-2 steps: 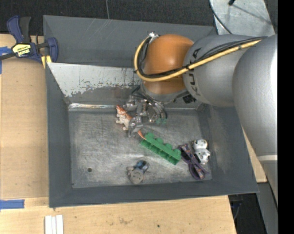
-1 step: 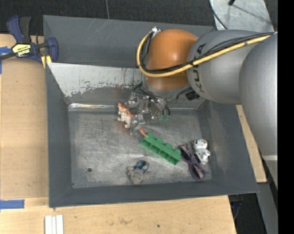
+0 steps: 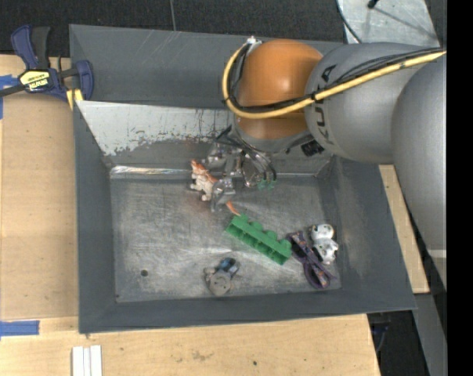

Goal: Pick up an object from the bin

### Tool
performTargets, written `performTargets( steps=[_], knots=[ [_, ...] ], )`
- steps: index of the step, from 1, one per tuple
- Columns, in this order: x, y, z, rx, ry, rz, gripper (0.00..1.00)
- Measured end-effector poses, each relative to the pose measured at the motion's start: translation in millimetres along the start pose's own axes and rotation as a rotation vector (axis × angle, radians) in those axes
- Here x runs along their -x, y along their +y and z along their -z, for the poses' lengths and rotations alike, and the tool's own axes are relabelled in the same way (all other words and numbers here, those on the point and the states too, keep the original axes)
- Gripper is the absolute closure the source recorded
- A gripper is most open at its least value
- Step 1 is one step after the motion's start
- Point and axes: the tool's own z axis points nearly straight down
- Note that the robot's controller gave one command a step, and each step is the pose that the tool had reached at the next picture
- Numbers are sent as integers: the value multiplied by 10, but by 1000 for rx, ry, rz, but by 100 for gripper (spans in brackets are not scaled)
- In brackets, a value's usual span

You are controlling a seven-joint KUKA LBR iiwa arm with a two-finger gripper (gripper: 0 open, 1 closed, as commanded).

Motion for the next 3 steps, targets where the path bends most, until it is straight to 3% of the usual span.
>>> performTargets(
  steps=[3],
  knots=[
    [5,-4,155,0,-1,-1,100]
  ],
)
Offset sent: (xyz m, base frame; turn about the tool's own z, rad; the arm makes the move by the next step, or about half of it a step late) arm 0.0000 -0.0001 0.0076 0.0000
